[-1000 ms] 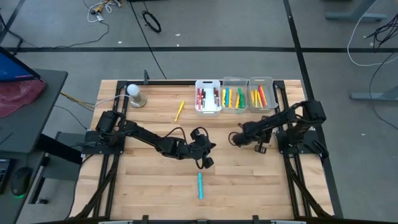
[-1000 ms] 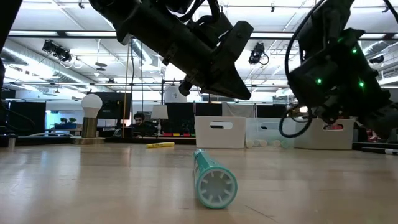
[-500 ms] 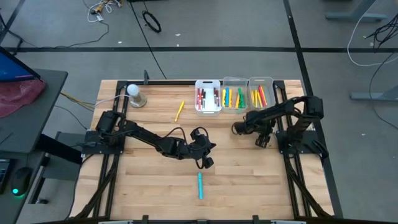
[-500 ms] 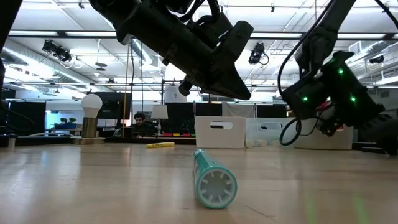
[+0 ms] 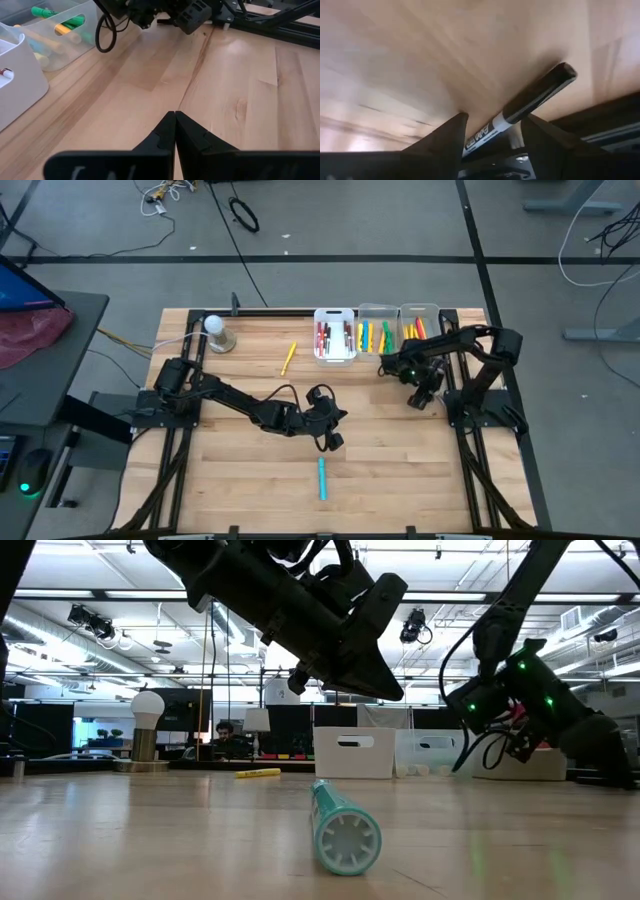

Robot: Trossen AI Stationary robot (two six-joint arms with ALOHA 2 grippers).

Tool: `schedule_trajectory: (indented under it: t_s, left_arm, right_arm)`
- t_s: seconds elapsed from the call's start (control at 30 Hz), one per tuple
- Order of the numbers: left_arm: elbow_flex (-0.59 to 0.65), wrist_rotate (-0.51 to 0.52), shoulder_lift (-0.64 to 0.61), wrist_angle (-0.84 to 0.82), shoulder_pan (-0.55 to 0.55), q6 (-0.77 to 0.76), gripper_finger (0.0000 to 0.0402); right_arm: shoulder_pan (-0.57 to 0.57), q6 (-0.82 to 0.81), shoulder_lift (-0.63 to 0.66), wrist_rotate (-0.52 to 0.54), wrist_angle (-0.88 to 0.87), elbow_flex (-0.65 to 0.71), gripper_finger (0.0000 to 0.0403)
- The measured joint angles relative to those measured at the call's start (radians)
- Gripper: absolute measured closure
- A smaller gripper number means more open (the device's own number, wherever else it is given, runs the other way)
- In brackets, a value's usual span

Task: Pick & Place Markers
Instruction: Put the black marker pen into the white bin

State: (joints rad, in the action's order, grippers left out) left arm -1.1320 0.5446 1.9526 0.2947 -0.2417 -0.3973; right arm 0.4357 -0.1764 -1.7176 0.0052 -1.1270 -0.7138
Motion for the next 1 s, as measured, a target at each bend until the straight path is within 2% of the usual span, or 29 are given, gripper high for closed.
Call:
schedule_trajectory:
  t_s: [0.23, 0.4, 0.5, 0.67, 0.77, 0.9, 1.0]
  left_arm:
    - [0.0, -0.001, 0.0, 0.0, 0.0, 0.0, 0.0388]
    - [0.0, -0.001, 0.0, -0.005, 0.0, 0.0, 0.0388]
    - [0.0, -0.001, -0.002, -0.031, -0.005, 0.0, 0.0388]
    - [0.0, -0.022, -0.03, -0.086, -0.015, -0.003, 0.0388]
    - [0.001, -0.025, -0.056, -0.152, -0.023, -0.004, 0.0388]
    - [0.001, -0.029, -0.107, -0.186, -0.033, -0.002, 0.0388]
    - [0.001, -0.043, -0.138, -0.203, -0.038, 0.019, 0.0387]
  right_arm:
    - [-0.028, 0.023, -0.001, -0.029, 0.023, -0.01, 0.0286]
    - [-0.064, -0.007, 0.001, -0.032, 0.03, -0.012, 0.0355]
    - [-0.088, -0.025, 0.002, -0.027, 0.031, -0.014, 0.0382]
    - [-0.14, -0.033, 0.052, -0.016, 0.059, -0.01, 0.0383]
    - [-0.175, -0.048, 0.114, -0.013, 0.132, -0.01, 0.038]
    - [-0.22, -0.051, 0.205, -0.017, 0.318, -0.004, 0.0383]
    - [-0.253, -0.059, 0.276, -0.063, 0.511, 0.031, 0.0384]
